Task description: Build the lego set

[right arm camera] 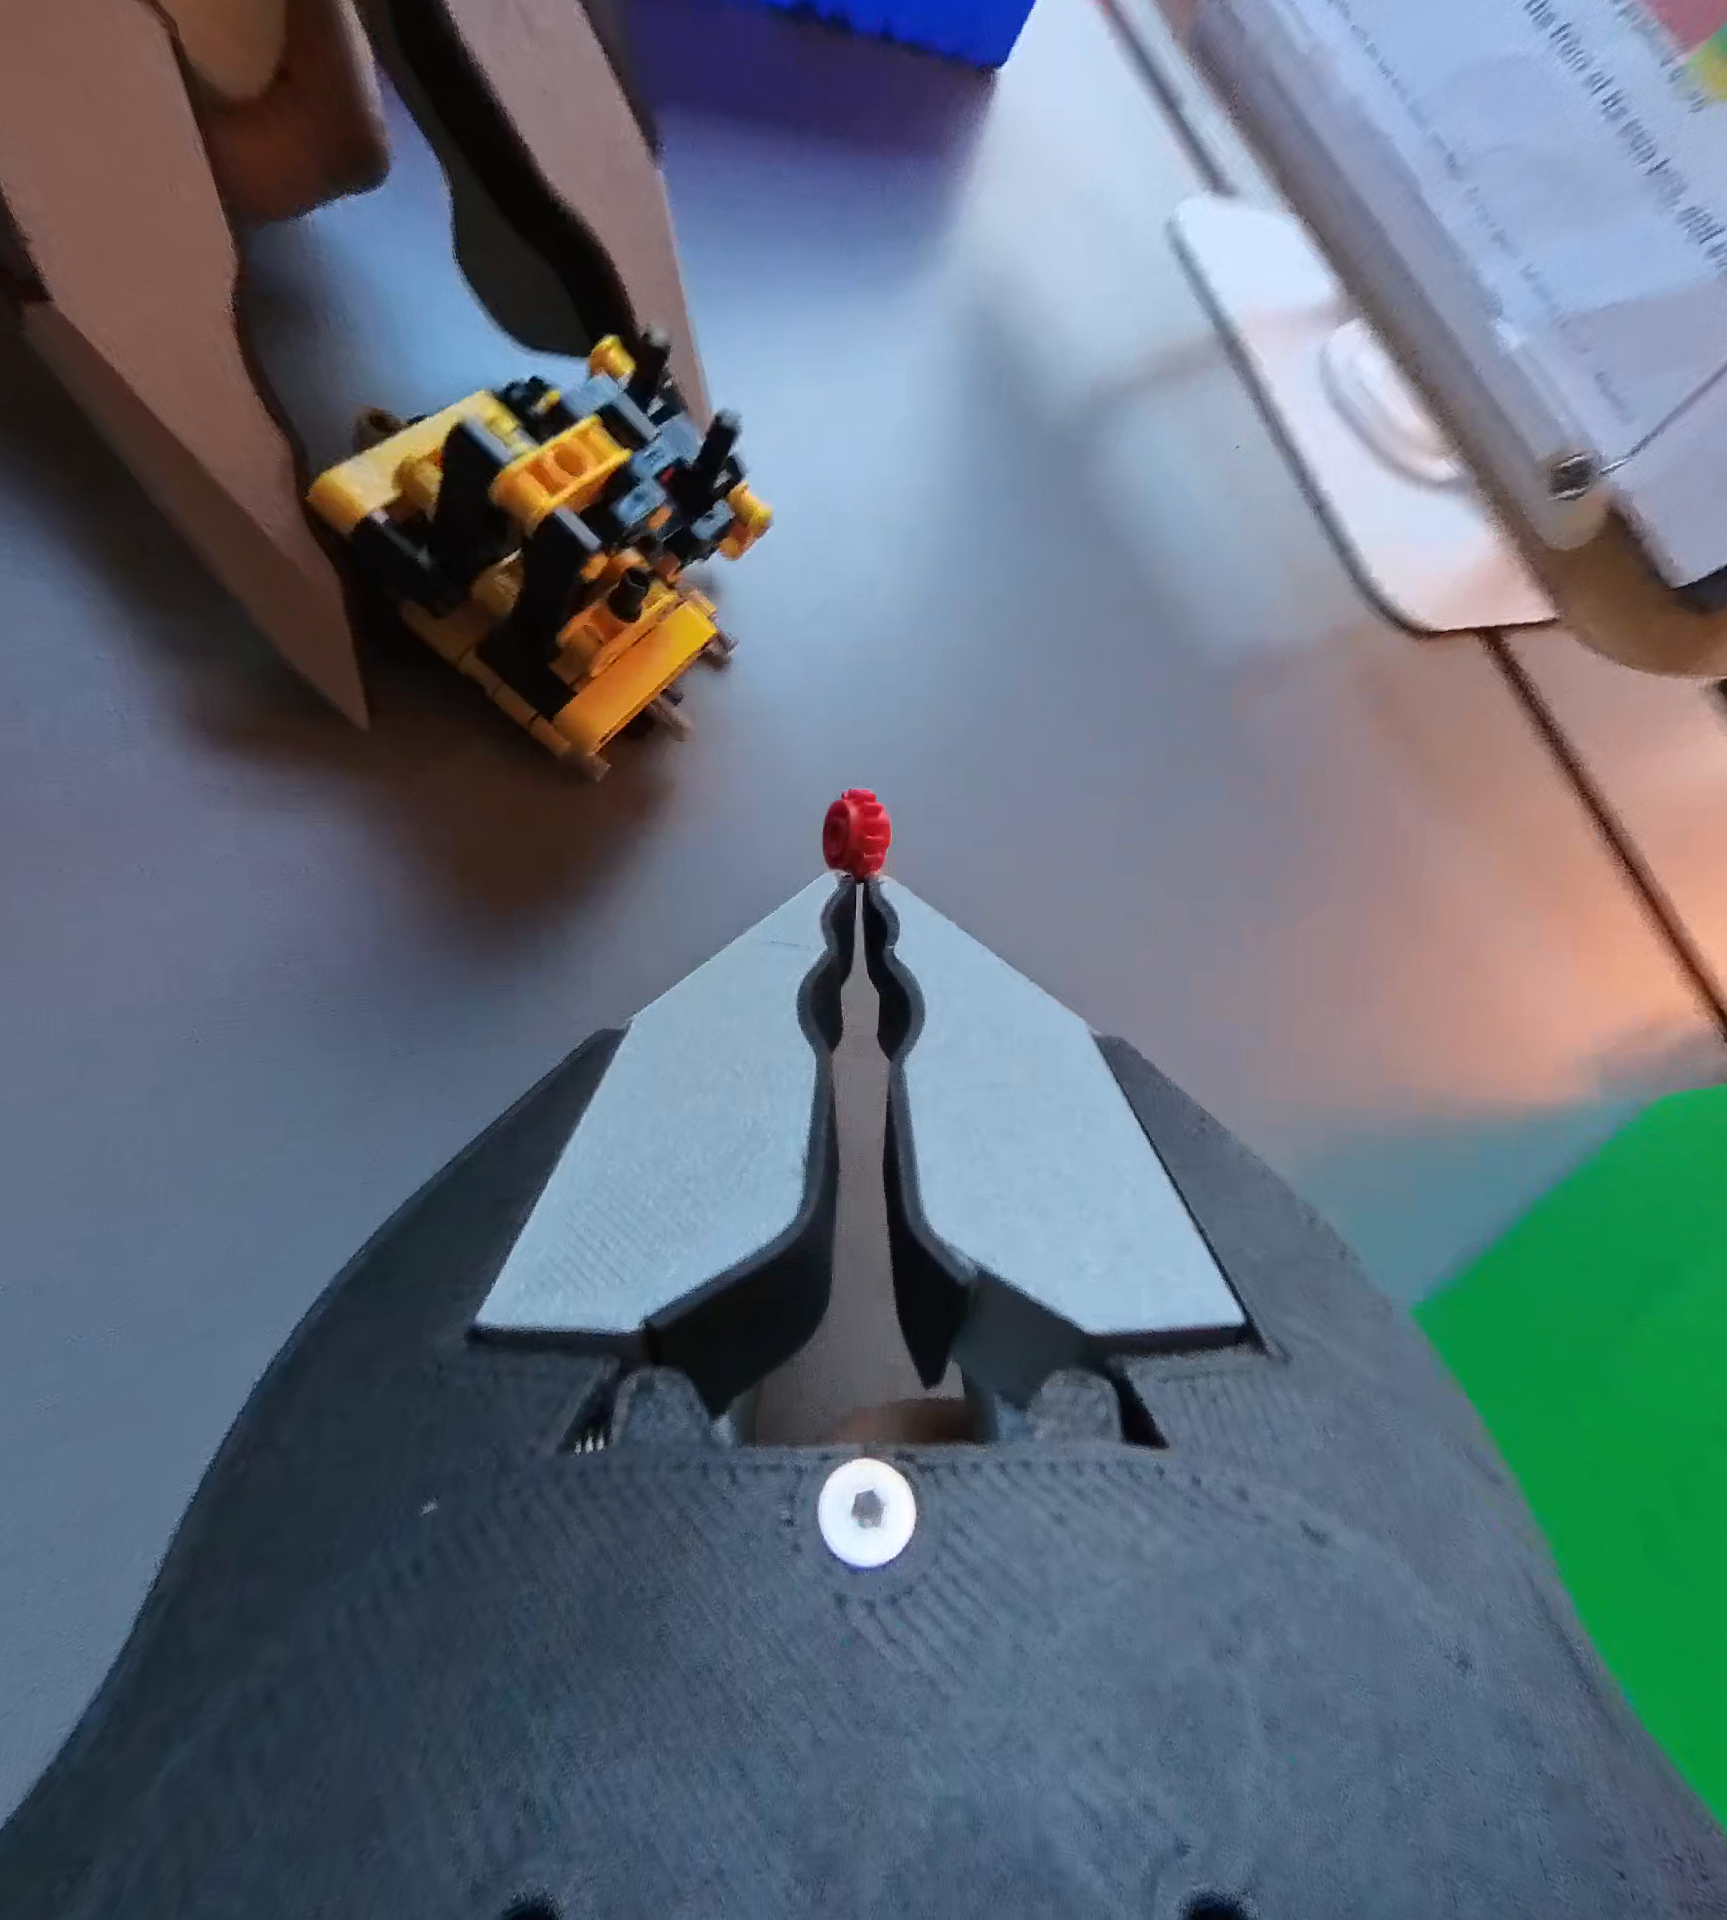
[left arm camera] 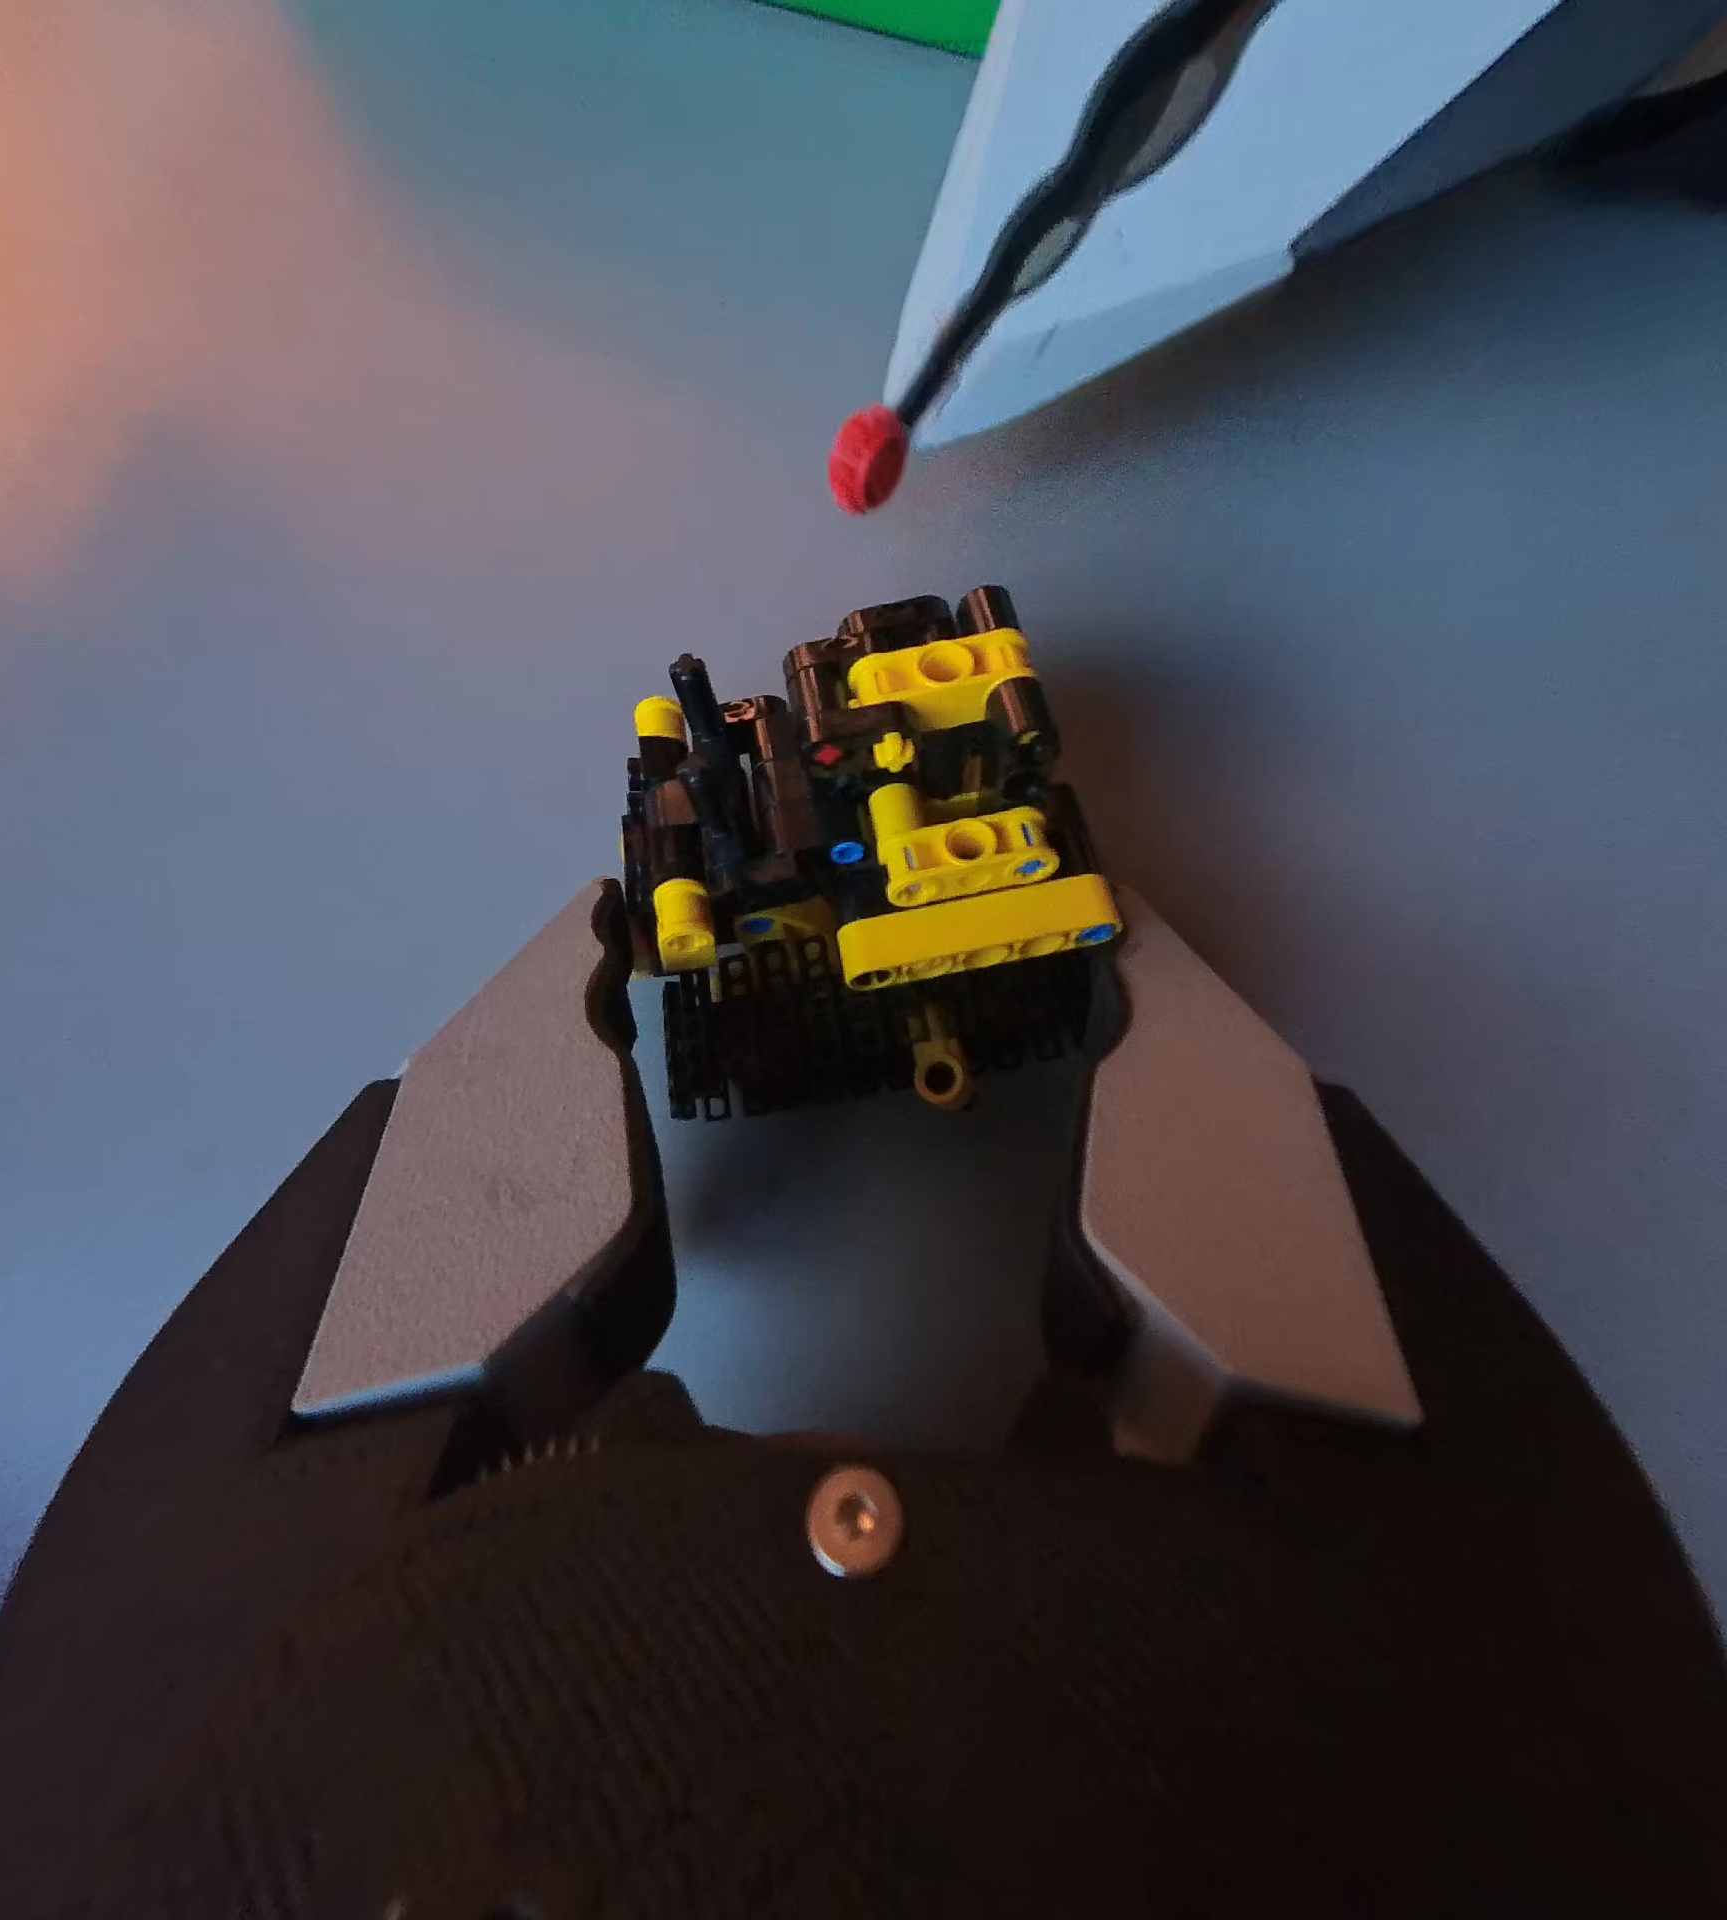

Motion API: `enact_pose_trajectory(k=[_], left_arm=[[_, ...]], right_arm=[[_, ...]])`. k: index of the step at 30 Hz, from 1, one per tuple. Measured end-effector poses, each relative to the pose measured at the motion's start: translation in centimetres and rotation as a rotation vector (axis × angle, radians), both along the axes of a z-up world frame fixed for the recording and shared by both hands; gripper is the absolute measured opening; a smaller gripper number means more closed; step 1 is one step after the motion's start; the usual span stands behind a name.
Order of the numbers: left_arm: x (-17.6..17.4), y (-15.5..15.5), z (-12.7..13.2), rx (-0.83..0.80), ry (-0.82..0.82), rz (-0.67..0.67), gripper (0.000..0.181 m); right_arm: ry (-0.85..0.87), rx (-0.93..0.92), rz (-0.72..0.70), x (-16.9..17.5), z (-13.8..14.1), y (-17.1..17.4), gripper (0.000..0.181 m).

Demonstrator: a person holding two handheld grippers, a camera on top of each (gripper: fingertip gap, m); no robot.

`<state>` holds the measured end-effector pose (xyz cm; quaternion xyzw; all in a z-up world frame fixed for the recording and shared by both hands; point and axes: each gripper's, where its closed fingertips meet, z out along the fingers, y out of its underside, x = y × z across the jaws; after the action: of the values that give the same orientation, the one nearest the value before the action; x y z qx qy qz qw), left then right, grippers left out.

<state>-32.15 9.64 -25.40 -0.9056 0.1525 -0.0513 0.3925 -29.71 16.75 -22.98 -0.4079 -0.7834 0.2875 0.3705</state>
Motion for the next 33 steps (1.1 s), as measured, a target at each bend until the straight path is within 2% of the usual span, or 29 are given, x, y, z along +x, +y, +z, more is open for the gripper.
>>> enact_pose_trajectory(k=[2,5,7,8,10,12,14,17,19,21,25,28,31,32,33], left_arm=[[0.0,0.0,0.0,0.004,0.014,-0.007,0.086],[0.3,-0.2,0.3,0.038,0.06,-0.067,0.086],[0.2,-0.4,0.6,0.078,0.108,-0.108,0.086],[0.1,-0.4,0.8,0.101,0.129,-0.123,0.086],[0.2,-0.6,0.9,0.108,0.124,-0.153,0.086],[0.9,-1.0,1.4,0.158,0.148,-0.239,0.086],[1.3,-1.9,1.1,0.161,0.172,-0.314,0.086],[0.6,-2.3,0.8,0.116,0.149,-0.286,0.086],[0.4,-2.4,0.6,0.093,0.117,-0.285,0.086],[0.3,-2.9,0.4,0.071,0.09,-0.301,0.086],[-0.1,-3.1,0.5,0.086,0.107,-0.3,0.086],[0.0,-3.1,0.6,0.09,0.111,-0.309,0.086],[-0.1,-3.3,0.7,0.106,0.128,-0.318,0.086],[-0.1,-3.4,0.7,0.111,0.133,-0.324,0.086],[-0.2,-3.6,0.7,0.115,0.137,-0.329,0.086]], right_arm=[[0.114,0.059,-0.039,-0.2,2.3,0.7,0.0],[0.359,0.172,-0.116,0.4,7.7,2.0,0.0],[0.501,0.252,-0.22,1.7,11.5,3.9,0.0],[0.532,0.284,-0.278,2.4,12.7,5.3,0.0],[0.498,0.288,-0.404,3.6,13.3,8.9,0.0],[0.47,0.162,-0.392,3.8,12.9,9.8,0.0],[0.452,0.025,-0.31,3.2,12.1,8.3,0.0],[0.387,-0.012,-0.209,1.7,10.0,4.4,0.0],[0.321,-0.073,-0.162,0.2,8.2,1.4,0.021],[0.202,-0.152,-0.122,-1.5,5.7,-1.1,0.029],[0.058,-0.141,-0.224,-6.2,2.2,0.2,0.049],[-0.013,-0.201,-0.296,-9.5,0.2,2.0,0.047],[-0.173,-0.249,-0.325,-10.8,-2.4,2.7,0.031],[-0.194,-0.281,-0.325,-10.9,-2.6,2.7,0.012],[-0.203,-0.296,-0.317,-10.8,-2.6,2.6,0.012]])
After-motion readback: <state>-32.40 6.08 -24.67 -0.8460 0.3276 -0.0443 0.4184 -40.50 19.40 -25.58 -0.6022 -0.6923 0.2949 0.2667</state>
